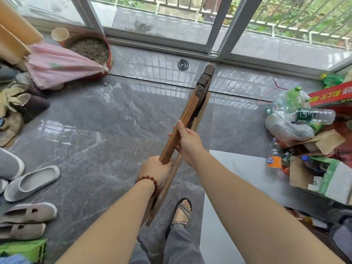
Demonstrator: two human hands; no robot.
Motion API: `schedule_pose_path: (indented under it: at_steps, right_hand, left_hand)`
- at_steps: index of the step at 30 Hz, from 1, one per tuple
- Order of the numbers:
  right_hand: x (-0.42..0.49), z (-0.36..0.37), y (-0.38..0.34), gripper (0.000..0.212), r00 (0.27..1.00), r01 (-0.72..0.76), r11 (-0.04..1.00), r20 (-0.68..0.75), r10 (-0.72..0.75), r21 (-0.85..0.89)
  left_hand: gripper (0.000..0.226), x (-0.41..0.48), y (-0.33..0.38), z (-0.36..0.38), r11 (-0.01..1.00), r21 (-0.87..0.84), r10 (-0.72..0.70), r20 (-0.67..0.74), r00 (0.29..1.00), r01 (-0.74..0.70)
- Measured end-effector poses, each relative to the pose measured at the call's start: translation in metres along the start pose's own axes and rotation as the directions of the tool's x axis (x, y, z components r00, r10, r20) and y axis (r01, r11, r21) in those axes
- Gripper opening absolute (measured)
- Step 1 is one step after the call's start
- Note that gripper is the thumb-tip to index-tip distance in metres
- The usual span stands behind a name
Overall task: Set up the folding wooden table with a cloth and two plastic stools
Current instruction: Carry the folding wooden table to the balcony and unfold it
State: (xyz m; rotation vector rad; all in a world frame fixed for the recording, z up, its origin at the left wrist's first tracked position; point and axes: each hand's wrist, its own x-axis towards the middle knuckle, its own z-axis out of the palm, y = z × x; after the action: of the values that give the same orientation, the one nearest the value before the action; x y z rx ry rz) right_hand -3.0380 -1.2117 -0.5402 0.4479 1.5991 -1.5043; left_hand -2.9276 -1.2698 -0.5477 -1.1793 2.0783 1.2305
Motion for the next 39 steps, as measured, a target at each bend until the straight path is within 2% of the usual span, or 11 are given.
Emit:
schedule_pose_path:
  at_steps: [3, 6, 13, 22, 29, 34, 39]
  right_hand:
    - [-0.007, 0.006, 0.000, 0.033, 0.999, -0.043, 0.990, 0.031, 0.040, 0.137]
    - [-0.010, 0.011, 0.004, 0.029, 0.999, -0.035, 0.974, 0.006, 0.034, 0.225]
    - [-0.015, 0.008, 0.011, 0.023, 1.000, -0.020, 0.964, -0.001, 0.021, 0.265]
    - [-0.015, 0.032, 0.016, 0.028, 0.996, -0.025, 0.996, 0.093, 0.017, 0.082]
    - [-0.006, 0.062, 0.021, 0.030, 0.987, -0.021, 0.999, 0.157, 0.016, 0.027]
    - [-0.004, 0.074, 0.021, 0.032, 0.988, -0.017, 1.000, 0.156, 0.017, -0.004]
    - [-0.006, 0.080, 0.022, 0.035, 0.991, 0.018, 0.998, 0.135, -0.010, -0.059]
  left_hand:
    - [0.041, -0.003, 0.003, -0.001, 0.996, -0.087, 0.019, 0.075, 0.997, -0.012]
    - [0.040, -0.007, 0.003, 0.003, 0.991, -0.126, 0.043, 0.040, 0.998, -0.038]
    - [0.041, -0.019, 0.003, 0.018, 0.983, -0.176, 0.054, -0.025, 0.998, -0.058]
    - [0.033, -0.026, -0.008, 0.017, 0.954, -0.296, -0.076, -0.105, 0.992, 0.042]
    - [0.037, -0.016, -0.026, 0.000, 0.919, -0.389, -0.110, -0.082, 0.991, 0.070]
    - [0.036, -0.010, -0.036, -0.013, 0.906, -0.421, -0.059, -0.029, 0.998, 0.041]
    - [0.037, -0.012, -0.046, -0.032, 0.919, -0.394, 0.052, 0.104, 0.993, -0.007]
